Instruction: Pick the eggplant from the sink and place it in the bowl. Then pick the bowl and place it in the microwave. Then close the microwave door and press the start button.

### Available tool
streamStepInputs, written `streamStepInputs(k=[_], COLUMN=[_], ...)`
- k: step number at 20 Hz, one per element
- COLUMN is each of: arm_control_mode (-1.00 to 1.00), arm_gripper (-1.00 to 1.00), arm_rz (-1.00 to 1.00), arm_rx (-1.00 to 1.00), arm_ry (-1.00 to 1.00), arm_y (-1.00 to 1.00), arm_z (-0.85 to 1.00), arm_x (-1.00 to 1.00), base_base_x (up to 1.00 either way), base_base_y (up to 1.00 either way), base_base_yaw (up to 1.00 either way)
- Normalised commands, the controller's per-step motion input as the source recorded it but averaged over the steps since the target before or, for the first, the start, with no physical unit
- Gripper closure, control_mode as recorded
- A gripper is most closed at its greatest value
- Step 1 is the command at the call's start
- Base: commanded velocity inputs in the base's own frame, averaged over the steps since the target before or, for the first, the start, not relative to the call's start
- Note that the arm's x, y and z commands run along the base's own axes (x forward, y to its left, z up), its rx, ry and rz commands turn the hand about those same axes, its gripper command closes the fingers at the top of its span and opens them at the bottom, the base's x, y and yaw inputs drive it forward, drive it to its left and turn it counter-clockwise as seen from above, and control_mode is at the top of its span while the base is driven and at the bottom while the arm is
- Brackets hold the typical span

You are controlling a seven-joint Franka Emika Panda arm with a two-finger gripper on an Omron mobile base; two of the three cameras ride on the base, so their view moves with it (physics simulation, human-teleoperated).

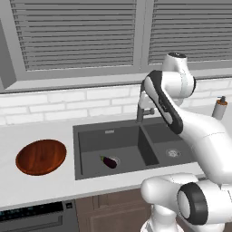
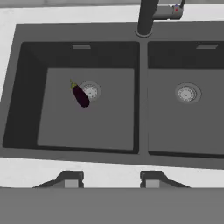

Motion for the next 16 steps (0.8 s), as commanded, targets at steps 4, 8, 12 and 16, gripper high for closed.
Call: streamStepInputs(k=[4, 8, 12, 16], arm_control_mode=[-1.00, -1.00, -1.00, -1.00], arm_gripper=[-1.00, -1.00, -1.00, -1.00], arm_rz=[0.04, 0.13, 0.23, 0.29], arm_rx=[-0.01, -0.06, -0.10, -0.06], arm_ry=[-0.09, -0.01, 0.05, 0.26], arm_y=[0.09, 0.38, 0.90, 0.70], arm_z=[-0.01, -0.29, -0.82, -0.75], arm_x=[-0.56, -0.90, -0.15, 0.64], base_base_x=[0.00, 0.00, 0.00, 0.00], base_base_y=[0.00, 0.00, 0.00, 0.00], base_base_yaw=[0.00, 0.00, 0.00, 0.00])
